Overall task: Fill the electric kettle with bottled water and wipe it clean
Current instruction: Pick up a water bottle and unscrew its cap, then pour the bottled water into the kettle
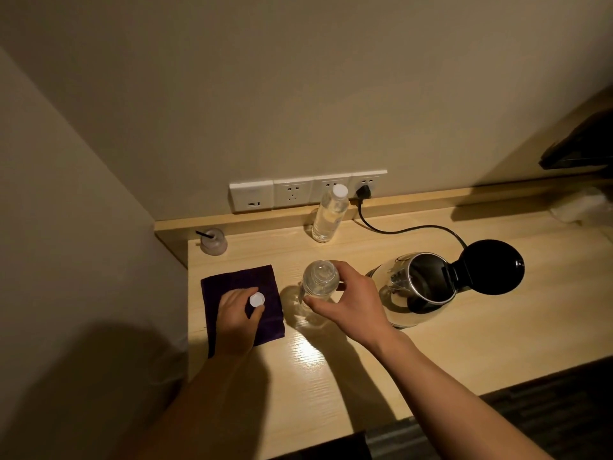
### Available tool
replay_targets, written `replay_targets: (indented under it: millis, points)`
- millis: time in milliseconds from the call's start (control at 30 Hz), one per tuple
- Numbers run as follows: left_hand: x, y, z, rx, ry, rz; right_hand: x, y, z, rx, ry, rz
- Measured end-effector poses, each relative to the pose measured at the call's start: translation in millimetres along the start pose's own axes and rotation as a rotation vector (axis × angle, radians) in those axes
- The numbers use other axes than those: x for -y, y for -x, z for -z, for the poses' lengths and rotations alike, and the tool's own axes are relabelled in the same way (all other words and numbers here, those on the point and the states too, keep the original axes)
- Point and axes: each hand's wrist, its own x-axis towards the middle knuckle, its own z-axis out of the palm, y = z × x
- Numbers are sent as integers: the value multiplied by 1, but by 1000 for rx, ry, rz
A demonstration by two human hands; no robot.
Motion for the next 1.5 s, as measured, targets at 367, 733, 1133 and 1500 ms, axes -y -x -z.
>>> replay_targets:
  millis: [367,733,1133,1500]
  points:
    - [-77,0,33,353,226,-14,16,6,23,-34,-15,12]
    - [-171,22,-20,44,714,-7,26,33,49,-156,43,91]
    - [-219,44,-28,144,627,-120,-12,80,85,-279,-51,156]
    - [-235,34,-19,436,502,-154,-178,130,81,-406,400,-193]
